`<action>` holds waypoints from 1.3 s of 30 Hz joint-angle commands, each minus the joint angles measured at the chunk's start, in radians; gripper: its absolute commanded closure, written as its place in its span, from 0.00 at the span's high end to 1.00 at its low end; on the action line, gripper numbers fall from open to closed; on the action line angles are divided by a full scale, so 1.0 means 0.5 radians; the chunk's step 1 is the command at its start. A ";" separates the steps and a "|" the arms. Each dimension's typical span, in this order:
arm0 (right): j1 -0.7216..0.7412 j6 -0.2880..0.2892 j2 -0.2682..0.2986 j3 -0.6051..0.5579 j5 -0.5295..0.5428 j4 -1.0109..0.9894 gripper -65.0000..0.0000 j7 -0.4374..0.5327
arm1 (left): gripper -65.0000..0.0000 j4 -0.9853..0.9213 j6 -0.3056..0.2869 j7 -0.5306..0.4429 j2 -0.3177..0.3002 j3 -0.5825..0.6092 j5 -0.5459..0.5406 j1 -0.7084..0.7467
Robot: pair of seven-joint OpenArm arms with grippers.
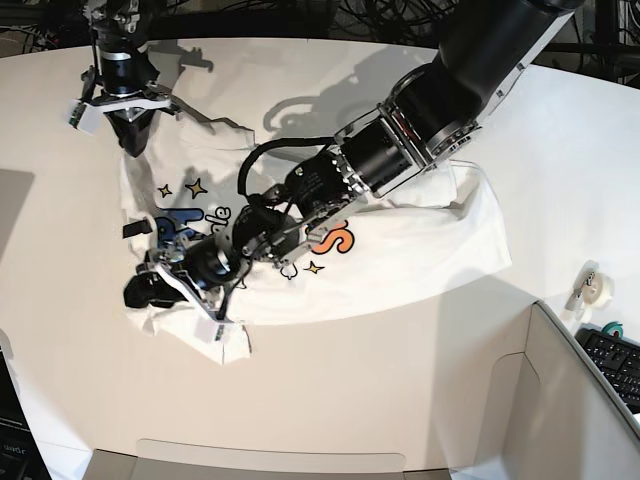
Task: Layout the t-shirt on the table in an organized manner, then fold the t-shirt properly
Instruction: 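Lower the hanging shirt onto the table with both grippers, spreading it, then release the shirt and raise both grippers to its shoulder corners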
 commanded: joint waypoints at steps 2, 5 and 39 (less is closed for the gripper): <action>0.015 0.030 0.010 -0.052 0.004 0.024 0.00 0.052 | 0.47 0.080 -0.023 -0.079 0.031 0.110 -0.074 -0.112; 0.024 0.030 0.010 -0.083 0.001 0.024 0.00 0.052 | 0.46 0.156 -0.027 -0.076 0.031 0.156 -0.074 -0.134; -0.003 0.033 -0.027 0.807 0.013 0.079 0.55 0.061 | 0.41 1.457 0.286 0.333 -1.365 0.156 -0.074 0.081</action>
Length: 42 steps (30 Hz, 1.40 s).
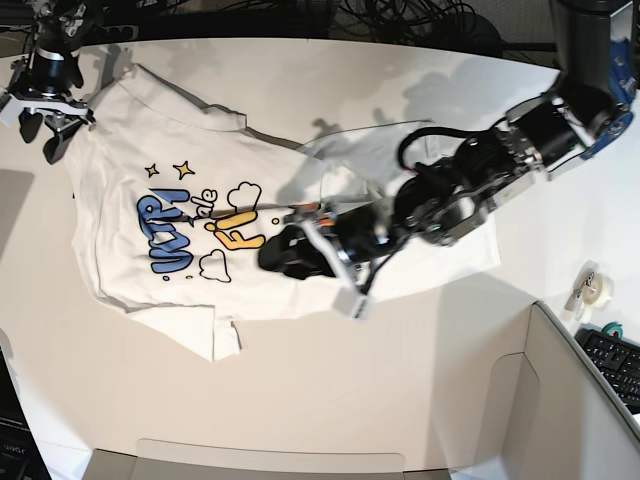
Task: Layout the t-shirt on the table in an organized manner, then fold the t-shirt properly
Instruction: 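Release the shirt and raise both grippers to its shoulder corners, then grasp the shirt edges with both grippers and pull them apart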
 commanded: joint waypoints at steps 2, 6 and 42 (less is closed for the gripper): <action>-0.009 0.012 0.011 0.050 -0.007 0.063 0.57 0.079 | 0.41 0.110 -0.027 -0.031 -0.118 -0.019 -0.032 -0.003; 0.010 0.015 0.011 -0.101 -0.007 0.066 0.57 0.066 | 0.32 0.205 -0.027 0.098 -0.379 -0.019 -0.032 0.098; 0.703 0.012 0.100 -0.669 -0.829 -0.612 0.00 -0.336 | 0.01 0.232 -0.033 1.022 -0.645 -0.985 1.541 1.555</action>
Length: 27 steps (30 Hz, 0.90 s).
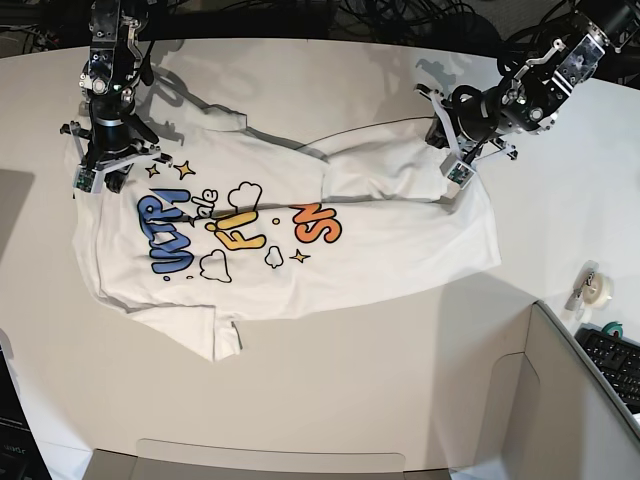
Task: Layout the t-shirt on the table in an organized manner, then fold the t-shirt properly
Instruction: 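Grasp the shirt edges with both grippers and pull them apart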
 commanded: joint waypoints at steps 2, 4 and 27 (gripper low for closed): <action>0.065 -0.012 0.021 0.006 -0.028 -0.008 0.00 0.057 | 0.01 -0.023 0.043 0.196 -0.110 0.009 0.041 0.060; 0.111 -0.012 0.021 0.006 -0.032 -0.048 0.00 0.057 | 0.01 -0.023 0.043 0.196 -0.162 0.009 0.041 0.100; 0.593 -0.012 0.131 0.003 -0.044 -0.529 0.00 0.054 | 0.01 0.409 -0.172 0.475 -0.696 0.027 0.167 0.487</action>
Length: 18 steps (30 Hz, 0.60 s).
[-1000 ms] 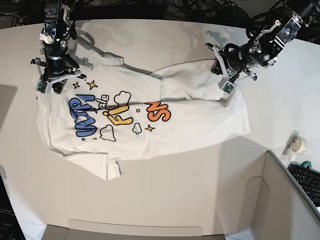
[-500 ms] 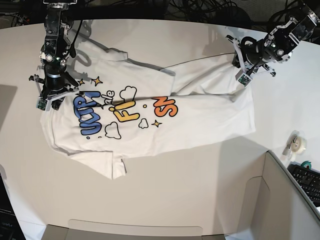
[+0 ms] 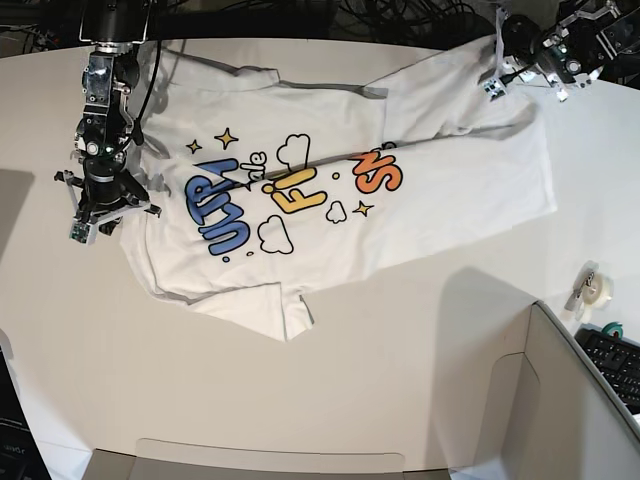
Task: Layout the t-shirt on the table in an organized manner, then fold the t-shirt properly
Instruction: 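Grasp the shirt edges with both grippers and pull them apart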
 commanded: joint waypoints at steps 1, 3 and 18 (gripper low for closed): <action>0.063 -0.011 0.055 0.009 -0.013 0.018 0.00 0.063 | 0.01 0.030 -0.019 0.012 -0.049 -0.027 0.028 -0.006; 0.102 -0.011 0.067 0.009 -0.013 -0.016 0.00 0.063 | 0.01 0.039 -0.049 0.006 -0.095 -0.033 0.028 -0.021; -0.180 -0.005 0.009 -0.049 0.003 0.883 0.00 0.072 | 0.01 0.072 -0.059 0.003 0.340 -1.255 0.028 0.000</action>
